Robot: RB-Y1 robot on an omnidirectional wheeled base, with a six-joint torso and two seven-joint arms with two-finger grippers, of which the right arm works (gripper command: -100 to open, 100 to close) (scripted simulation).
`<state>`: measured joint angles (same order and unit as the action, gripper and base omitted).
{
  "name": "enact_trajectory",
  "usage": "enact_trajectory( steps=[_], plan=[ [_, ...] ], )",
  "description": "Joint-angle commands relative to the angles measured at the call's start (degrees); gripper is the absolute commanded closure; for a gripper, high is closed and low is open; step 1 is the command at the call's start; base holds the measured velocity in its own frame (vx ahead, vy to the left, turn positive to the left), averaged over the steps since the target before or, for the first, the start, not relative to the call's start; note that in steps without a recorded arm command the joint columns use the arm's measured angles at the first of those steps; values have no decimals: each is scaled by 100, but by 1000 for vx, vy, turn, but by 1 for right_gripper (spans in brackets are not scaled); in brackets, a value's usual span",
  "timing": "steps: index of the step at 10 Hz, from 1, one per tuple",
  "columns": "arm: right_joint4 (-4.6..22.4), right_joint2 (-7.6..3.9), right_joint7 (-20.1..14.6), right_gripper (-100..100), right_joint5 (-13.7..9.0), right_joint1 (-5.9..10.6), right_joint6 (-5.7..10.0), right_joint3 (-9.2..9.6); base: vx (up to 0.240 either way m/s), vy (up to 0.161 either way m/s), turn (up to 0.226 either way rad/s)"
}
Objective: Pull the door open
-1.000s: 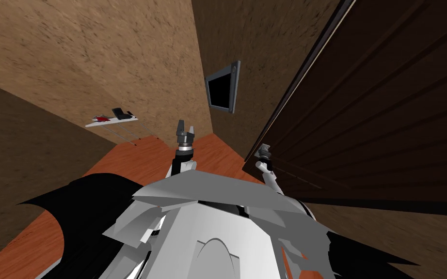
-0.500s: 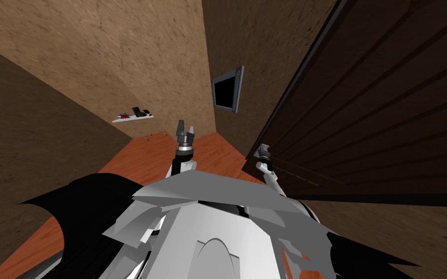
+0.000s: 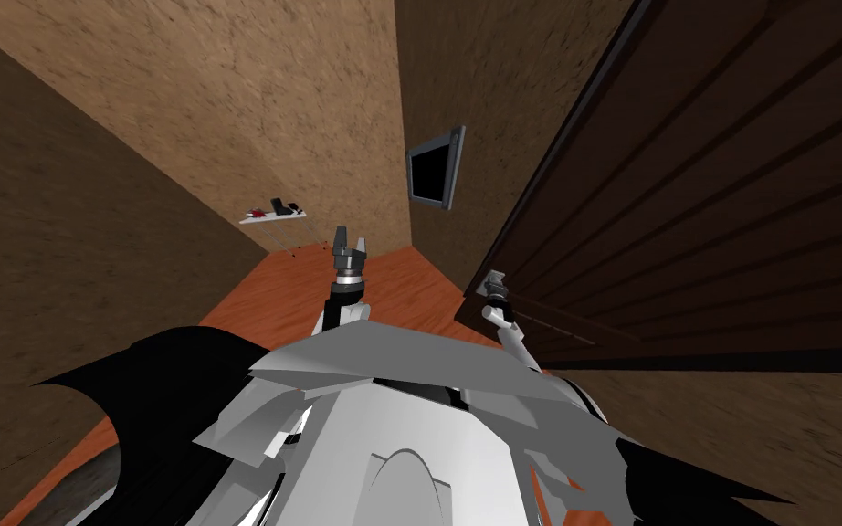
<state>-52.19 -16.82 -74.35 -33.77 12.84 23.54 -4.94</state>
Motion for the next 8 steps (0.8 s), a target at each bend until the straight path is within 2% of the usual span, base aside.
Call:
enact_trajectory(
  steps=[1, 6, 7, 8],
  plan=[
    [-70, -28, -91, 100, 18, -36, -14, 113, -206, -70, 105],
    [-194, -137, -316, 100, 63, -108, -29, 391, -206, -48, 93],
    [-192, -136, -284, 100, 57, -109, -47, 351, -81, -12, 19],
    [-221, -174, -372, 100, 76, -148, -52, 462, -127, -29, 86]
  ],
)
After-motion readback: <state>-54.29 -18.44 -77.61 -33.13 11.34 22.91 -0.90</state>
